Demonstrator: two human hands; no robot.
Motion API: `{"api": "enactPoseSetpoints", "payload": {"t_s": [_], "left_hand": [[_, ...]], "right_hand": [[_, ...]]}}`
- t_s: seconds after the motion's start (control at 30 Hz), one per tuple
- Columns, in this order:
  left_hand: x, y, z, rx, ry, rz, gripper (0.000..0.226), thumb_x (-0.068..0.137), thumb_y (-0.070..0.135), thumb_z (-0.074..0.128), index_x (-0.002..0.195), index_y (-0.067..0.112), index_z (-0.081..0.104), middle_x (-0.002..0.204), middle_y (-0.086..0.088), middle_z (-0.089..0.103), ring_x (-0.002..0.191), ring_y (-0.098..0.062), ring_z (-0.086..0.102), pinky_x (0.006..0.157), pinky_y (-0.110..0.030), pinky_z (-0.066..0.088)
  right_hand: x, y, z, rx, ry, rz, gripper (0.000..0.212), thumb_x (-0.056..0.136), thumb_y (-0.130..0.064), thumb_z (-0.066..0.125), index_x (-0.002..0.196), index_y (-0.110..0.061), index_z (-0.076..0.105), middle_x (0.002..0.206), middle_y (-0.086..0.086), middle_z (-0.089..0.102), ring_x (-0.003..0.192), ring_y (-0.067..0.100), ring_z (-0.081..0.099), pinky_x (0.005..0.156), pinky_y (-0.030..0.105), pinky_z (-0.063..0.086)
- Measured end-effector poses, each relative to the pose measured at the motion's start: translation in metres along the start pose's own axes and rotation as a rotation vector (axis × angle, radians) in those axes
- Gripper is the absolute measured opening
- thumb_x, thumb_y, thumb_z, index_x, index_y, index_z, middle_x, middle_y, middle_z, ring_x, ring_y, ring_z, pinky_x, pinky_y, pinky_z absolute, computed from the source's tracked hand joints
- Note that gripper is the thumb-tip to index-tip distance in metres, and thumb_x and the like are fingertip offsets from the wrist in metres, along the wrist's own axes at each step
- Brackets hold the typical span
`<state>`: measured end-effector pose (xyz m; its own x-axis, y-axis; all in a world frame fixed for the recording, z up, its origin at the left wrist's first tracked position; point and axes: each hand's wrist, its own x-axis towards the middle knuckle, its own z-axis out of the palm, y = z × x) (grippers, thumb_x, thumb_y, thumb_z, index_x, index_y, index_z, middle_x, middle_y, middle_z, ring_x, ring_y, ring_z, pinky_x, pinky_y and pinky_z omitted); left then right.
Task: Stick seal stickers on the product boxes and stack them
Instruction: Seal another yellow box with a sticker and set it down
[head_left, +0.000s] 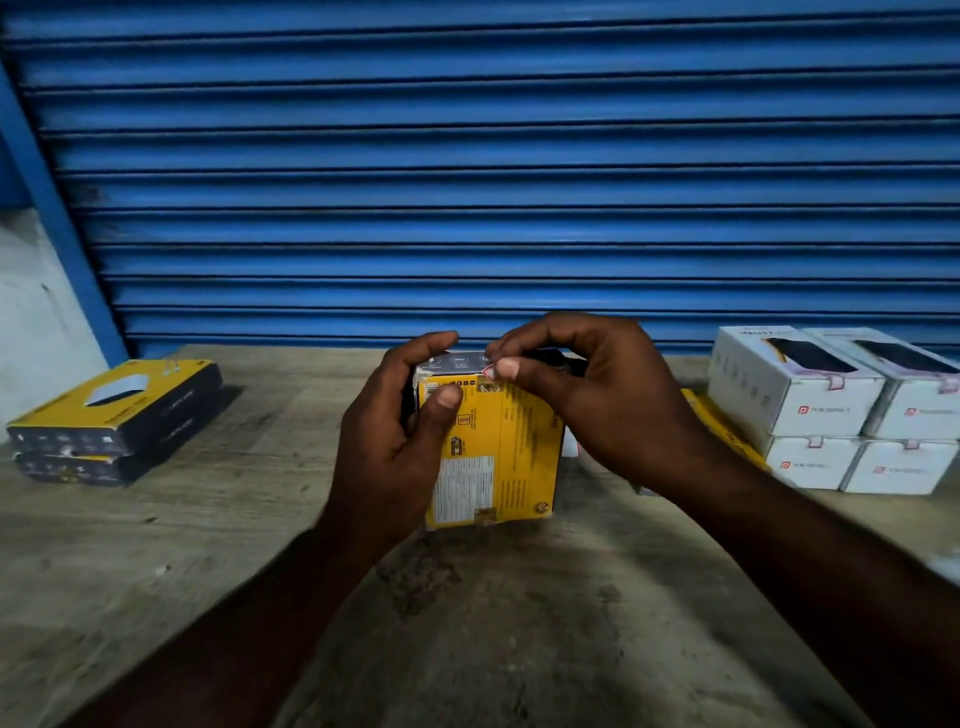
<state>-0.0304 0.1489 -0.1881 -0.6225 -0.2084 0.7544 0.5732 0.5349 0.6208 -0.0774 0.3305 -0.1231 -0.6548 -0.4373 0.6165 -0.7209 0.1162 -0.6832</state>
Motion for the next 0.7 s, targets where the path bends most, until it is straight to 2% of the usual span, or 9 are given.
{"api": "enactPoseSetpoints", "payload": {"t_s": [0.17,0.23,0.37,0.47,0.53,0.63,0.7], "left_hand": [[-0.001,0.003,0.001,-0.017,-0.006,0.004,0.040,0.095,0.042,0.048,0.133,0.029,0.051,0.118,0.012,0.063,0.089,-0.004,0.064,0.072,-0.018,0.052],[-0.001,0.004,0.000,-0.036,0.005,0.003,0.039,0.095,0.042,0.049,0.132,0.031,0.051,0.114,0.015,0.064,0.088,-0.005,0.065,0.071,-0.018,0.052],[-0.001,0.006,-0.001,-0.038,0.019,-0.007,0.034,0.095,0.043,0.047,0.129,0.039,0.050,0.110,0.022,0.063,0.089,-0.011,0.065,0.071,-0.023,0.056],[-0.001,0.004,-0.001,-0.064,0.017,-0.033,0.035,0.095,0.042,0.047,0.129,0.037,0.050,0.110,0.023,0.064,0.092,-0.006,0.067,0.073,-0.021,0.056],[-0.001,0.003,-0.001,-0.082,0.018,-0.049,0.035,0.094,0.042,0.049,0.128,0.036,0.052,0.115,0.023,0.064,0.099,-0.006,0.066,0.077,-0.023,0.057],[0.000,0.003,-0.001,-0.078,0.013,-0.047,0.034,0.094,0.042,0.050,0.127,0.038,0.052,0.118,0.021,0.064,0.103,-0.006,0.066,0.079,-0.022,0.056],[-0.001,0.005,-0.001,-0.067,0.012,-0.045,0.033,0.093,0.044,0.049,0.126,0.040,0.052,0.117,0.020,0.064,0.101,-0.007,0.066,0.078,-0.026,0.057]], "right_hand": [[-0.001,-0.005,0.001,-0.017,0.007,-0.020,0.009,0.087,-0.013,0.071,0.086,-0.020,0.075,0.089,-0.006,0.074,0.091,0.003,0.067,0.085,0.022,0.053],[-0.001,-0.008,0.000,-0.002,-0.002,-0.011,0.009,0.088,-0.012,0.070,0.086,-0.019,0.074,0.089,-0.006,0.074,0.090,0.002,0.067,0.083,0.019,0.052],[0.001,-0.012,-0.002,0.060,-0.070,0.027,0.012,0.090,-0.010,0.066,0.087,-0.020,0.072,0.095,-0.002,0.075,0.094,0.005,0.069,0.088,0.025,0.055],[0.004,-0.018,-0.010,0.182,-0.050,0.081,0.013,0.093,-0.011,0.060,0.089,-0.018,0.070,0.096,-0.001,0.076,0.095,0.005,0.070,0.084,0.021,0.055],[0.006,-0.021,-0.017,0.061,-0.037,0.022,0.011,0.093,-0.014,0.062,0.090,-0.020,0.071,0.094,-0.005,0.075,0.095,0.003,0.069,0.084,0.021,0.054],[0.007,-0.021,-0.023,-0.181,-0.065,-0.101,0.008,0.092,-0.019,0.066,0.088,-0.024,0.073,0.089,-0.010,0.072,0.091,0.005,0.066,0.085,0.031,0.054],[0.007,-0.020,-0.023,-0.365,-0.111,-0.193,0.007,0.091,-0.025,0.066,0.090,-0.024,0.073,0.088,-0.014,0.071,0.087,0.003,0.062,0.080,0.029,0.051]]}}
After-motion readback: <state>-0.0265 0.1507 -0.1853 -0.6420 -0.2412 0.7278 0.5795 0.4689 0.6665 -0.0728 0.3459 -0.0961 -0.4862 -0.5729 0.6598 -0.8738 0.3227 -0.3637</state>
